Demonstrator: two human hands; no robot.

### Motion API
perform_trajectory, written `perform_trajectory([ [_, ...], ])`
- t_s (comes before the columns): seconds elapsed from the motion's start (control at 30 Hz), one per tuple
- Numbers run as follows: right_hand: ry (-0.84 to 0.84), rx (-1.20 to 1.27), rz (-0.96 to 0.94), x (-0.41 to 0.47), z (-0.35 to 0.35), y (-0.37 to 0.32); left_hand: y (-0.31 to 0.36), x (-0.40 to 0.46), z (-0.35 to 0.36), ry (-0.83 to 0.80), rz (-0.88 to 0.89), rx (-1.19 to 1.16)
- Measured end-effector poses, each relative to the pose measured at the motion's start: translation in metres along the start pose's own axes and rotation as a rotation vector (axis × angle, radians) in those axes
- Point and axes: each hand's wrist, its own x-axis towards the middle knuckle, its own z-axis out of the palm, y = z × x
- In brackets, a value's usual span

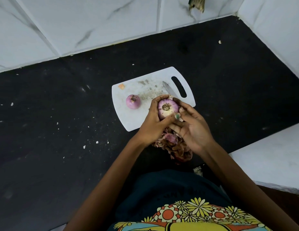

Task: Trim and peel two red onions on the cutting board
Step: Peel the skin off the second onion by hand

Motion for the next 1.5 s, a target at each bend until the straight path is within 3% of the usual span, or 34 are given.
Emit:
perform_trajectory([
  [0.2, 0.004, 0.119, 0.111, 0.002, -0.003, -0.008, 0.007, 0.004, -0.025, -0.207, -0.07, 0.115],
  [0.37, -0.002, 0.137, 0.122, 0.003, 0.0, -0.013, 0.006, -0.001, -0.022, -0.106, -0.056, -0.036],
  [0.73, 0.019, 0.113, 0.059, -0.003, 0.006, -0.004, 0.006, -0.002, -0.006, -0.075, 0.026, 0.041],
  [1.1, -0.008, 0.025, 0.005, -0.006, 0.016, 0.004, 0.003, 0.004, 0.003, 0.29, 0.164, -0.05],
  [1.2, -0.035, 0.015, -0.01, -0.005, 0.016, 0.004, 0.005, 0.005, 0.001, 0.303, 0.084, -0.175],
  [1.4, -0.1, 0.116, 0.038, -0.003, 0.008, -0.001, 0.012, 0.001, -0.004, 0.174, -0.11, -0.853],
  [1.5, -0.046, 0.234, 0.111, -0.001, 0.005, 0.002, 0.013, -0.004, -0.001, 0.098, -0.074, -0.843],
])
